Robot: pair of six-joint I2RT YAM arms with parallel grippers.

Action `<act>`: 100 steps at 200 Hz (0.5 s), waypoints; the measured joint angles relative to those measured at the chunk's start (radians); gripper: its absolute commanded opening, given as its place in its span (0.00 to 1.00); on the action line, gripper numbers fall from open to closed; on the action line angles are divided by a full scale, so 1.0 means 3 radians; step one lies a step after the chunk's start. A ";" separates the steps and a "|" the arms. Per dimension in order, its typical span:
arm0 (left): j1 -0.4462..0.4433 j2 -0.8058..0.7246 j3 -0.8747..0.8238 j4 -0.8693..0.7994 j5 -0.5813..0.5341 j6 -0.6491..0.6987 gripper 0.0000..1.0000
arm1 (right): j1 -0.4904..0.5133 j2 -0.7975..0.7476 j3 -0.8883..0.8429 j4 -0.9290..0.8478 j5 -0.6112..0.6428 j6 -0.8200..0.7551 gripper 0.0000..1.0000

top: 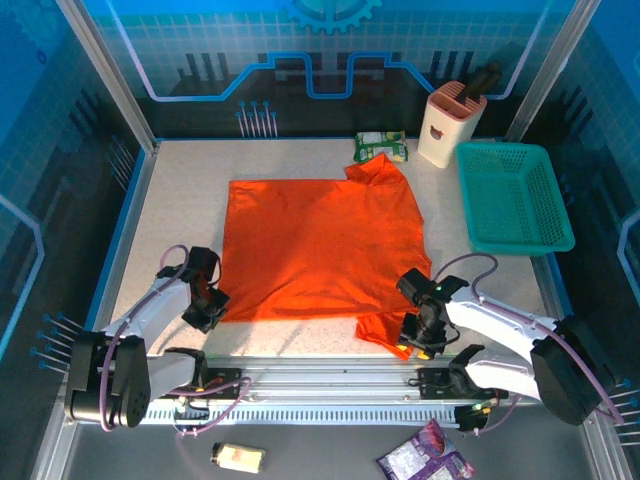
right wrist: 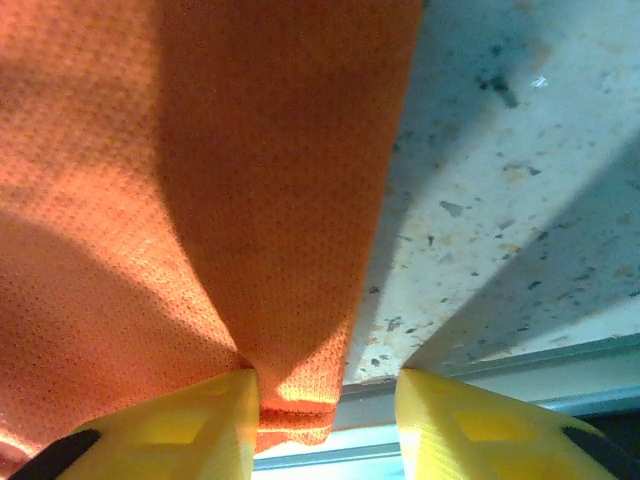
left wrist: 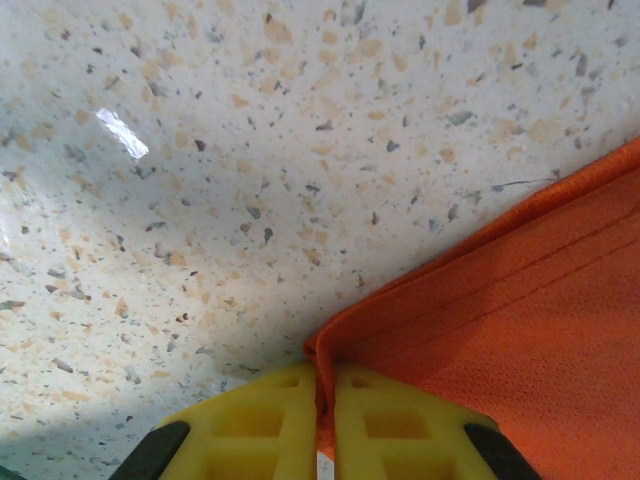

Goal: Fold the inside-out t-shirt

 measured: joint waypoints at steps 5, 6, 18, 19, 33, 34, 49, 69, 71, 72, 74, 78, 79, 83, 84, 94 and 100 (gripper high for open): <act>0.0000 0.0000 0.0000 0.0000 0.0000 0.0000 0.11 | 0.0000 0.0000 -0.0003 -0.0001 0.0003 0.0015 0.36; 0.0000 0.0000 0.0000 0.0000 0.0000 0.0000 0.11 | 0.0000 0.0000 -0.0003 -0.0001 0.0004 0.0019 0.36; 0.0000 0.0000 0.0000 0.0001 0.0001 0.0004 0.11 | 0.0000 -0.0001 -0.0005 -0.0010 0.0015 0.0052 0.33; 0.0000 0.0000 0.0000 0.0001 0.0001 0.0004 0.11 | 0.0000 -0.0001 -0.0005 -0.0010 0.0015 0.0055 0.33; 0.0000 0.0000 0.0000 0.0004 0.0001 0.0009 0.12 | 0.0000 -0.0001 -0.0006 -0.0022 0.0024 0.0080 0.29; 0.0000 0.0000 0.0000 0.0004 0.0001 0.0008 0.11 | 0.0000 -0.0003 -0.0006 -0.0023 0.0024 0.0086 0.28; 0.0000 0.0000 0.0000 0.0010 0.0004 0.0009 0.11 | 0.0000 -0.0005 -0.0006 -0.0036 0.0029 0.0106 0.23; 0.0000 0.0000 0.0000 0.0015 0.0004 0.0010 0.11 | 0.0001 -0.0032 -0.0013 -0.0003 0.0024 0.0121 0.16; 0.0000 0.0000 0.0000 0.0015 0.0005 0.0009 0.11 | 0.0001 -0.0034 -0.0013 0.0003 0.0022 0.0118 0.15; 0.0000 0.0000 0.0000 0.0015 0.0005 0.0009 0.11 | 0.0001 -0.0036 -0.0013 0.0004 0.0022 0.0116 0.15; 0.0000 0.0000 0.0000 0.0015 0.0005 0.0009 0.11 | 0.0001 -0.0041 -0.0013 0.0009 0.0023 0.0120 0.14; 0.0000 0.0000 0.0000 0.0014 0.0005 0.0009 0.11 | 0.0001 -0.0047 -0.0014 0.0017 0.0023 0.0120 0.13; 0.0000 0.0000 0.0000 0.0014 0.0005 0.0010 0.11 | 0.0001 -0.0048 -0.0014 0.0018 0.0023 0.0118 0.13; 0.0000 0.0000 0.0000 0.0015 0.0005 0.0010 0.11 | 0.0001 -0.0064 -0.0014 0.0025 0.0029 0.0121 0.12; 0.0000 0.0000 0.0000 0.0014 0.0005 0.0009 0.11 | 0.0001 -0.0065 -0.0014 0.0025 0.0029 0.0120 0.12; 0.0000 -0.0004 0.0001 0.0013 0.0005 0.0009 0.10 | 0.0001 -0.0109 -0.0013 0.0019 0.0039 0.0121 0.09; 0.0000 -0.0015 0.0001 0.0011 0.0005 0.0009 0.09 | 0.0001 -0.0141 -0.0011 0.0004 0.0051 0.0117 0.06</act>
